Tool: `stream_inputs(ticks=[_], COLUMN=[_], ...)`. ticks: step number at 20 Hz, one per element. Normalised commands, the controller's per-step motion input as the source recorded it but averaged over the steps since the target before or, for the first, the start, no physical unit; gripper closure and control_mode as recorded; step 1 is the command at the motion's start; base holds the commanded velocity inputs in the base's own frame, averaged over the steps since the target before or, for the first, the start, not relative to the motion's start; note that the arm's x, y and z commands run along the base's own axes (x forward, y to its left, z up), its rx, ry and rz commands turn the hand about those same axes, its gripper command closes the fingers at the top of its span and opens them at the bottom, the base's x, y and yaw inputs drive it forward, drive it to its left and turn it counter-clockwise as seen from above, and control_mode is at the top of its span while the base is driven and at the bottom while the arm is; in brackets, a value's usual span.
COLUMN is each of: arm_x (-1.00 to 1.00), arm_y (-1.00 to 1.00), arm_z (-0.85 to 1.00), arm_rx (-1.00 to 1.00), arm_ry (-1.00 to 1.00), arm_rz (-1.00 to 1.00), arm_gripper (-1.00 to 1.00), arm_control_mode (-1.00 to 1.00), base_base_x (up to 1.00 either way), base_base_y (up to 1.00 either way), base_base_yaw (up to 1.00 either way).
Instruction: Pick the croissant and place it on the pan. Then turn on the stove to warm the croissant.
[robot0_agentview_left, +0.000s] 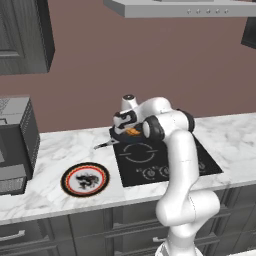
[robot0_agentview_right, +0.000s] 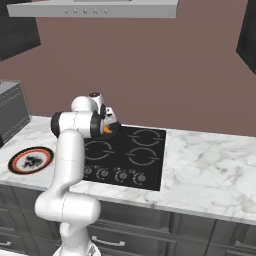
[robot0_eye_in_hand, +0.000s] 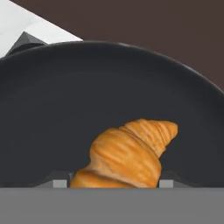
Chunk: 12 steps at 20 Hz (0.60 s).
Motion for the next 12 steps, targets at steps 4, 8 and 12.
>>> stream_inputs(ticks=[4,8,12], arm_x=[-0.23,-0.36,-0.35], arm_y=[0.0,0.0,-0.01], arm_z=[0.0,0.04,0.19], arm_rx=[0.0,0.0,0.0], arm_ry=[-0.16,-0.22,-0.25], arm_rz=[-0.09,-0.08,-0.08], arm_gripper=[-1.0,-1.0,-1.0], arm_control_mode=[-1.0,-1.0,-1.0], base_base_x=[0.0,0.0,0.0], base_base_y=[0.0,0.0,0.0], base_base_yaw=[0.0,0.0,0.0])
